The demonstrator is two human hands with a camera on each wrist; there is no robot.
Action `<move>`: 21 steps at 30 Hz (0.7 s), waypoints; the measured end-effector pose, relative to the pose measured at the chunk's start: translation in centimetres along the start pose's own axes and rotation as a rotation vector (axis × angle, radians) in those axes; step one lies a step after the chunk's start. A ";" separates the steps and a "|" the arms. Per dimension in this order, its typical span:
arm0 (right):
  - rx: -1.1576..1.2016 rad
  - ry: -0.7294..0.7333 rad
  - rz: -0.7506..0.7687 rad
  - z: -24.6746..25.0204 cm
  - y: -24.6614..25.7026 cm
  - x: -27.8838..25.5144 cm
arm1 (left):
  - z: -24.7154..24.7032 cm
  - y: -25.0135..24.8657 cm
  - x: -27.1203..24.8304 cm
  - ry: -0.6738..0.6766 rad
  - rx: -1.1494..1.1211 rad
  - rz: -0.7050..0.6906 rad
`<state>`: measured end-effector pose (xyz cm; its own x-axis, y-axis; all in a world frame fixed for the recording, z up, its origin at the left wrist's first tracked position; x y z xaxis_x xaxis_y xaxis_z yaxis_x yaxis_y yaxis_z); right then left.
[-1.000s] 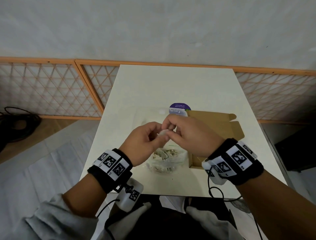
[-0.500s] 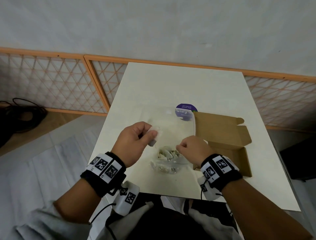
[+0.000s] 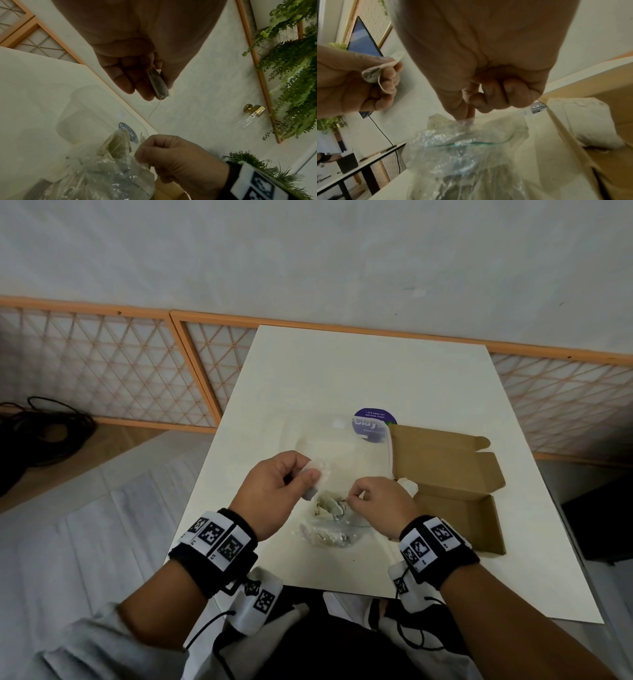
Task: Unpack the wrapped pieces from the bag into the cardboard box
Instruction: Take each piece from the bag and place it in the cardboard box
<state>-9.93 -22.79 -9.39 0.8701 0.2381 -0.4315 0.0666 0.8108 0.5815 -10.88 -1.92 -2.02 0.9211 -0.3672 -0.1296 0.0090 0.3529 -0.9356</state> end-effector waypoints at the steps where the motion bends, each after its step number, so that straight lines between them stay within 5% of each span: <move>1: 0.034 -0.017 0.021 0.5 0.3 -0.4 | 0.0 0.0 0.0 0.003 0.003 0.001; 9: 0.268 -0.109 0.233 4.8 2.7 -3.9 | -0.7 0.9 0.2 0.097 0.038 0.049; 21: 0.298 -0.093 0.283 3.6 2.0 -3.8 | -3.8 0.5 1.2 0.280 0.248 0.035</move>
<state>-11.28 -23.98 -4.07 0.9137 0.3692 -0.1697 -0.0554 0.5269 0.8481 -11.26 -5.43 -3.84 0.7807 -0.5600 -0.2772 0.1051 0.5550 -0.8252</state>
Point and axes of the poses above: each hand's wrist, its own x-axis towards the middle knuckle, its own z-axis out of the back of the hand, y = z × x, the point moved 7 cm from there along x, towards the middle knuckle, and after that the axes turned 11 degrees about y, right-handed, at the moved point
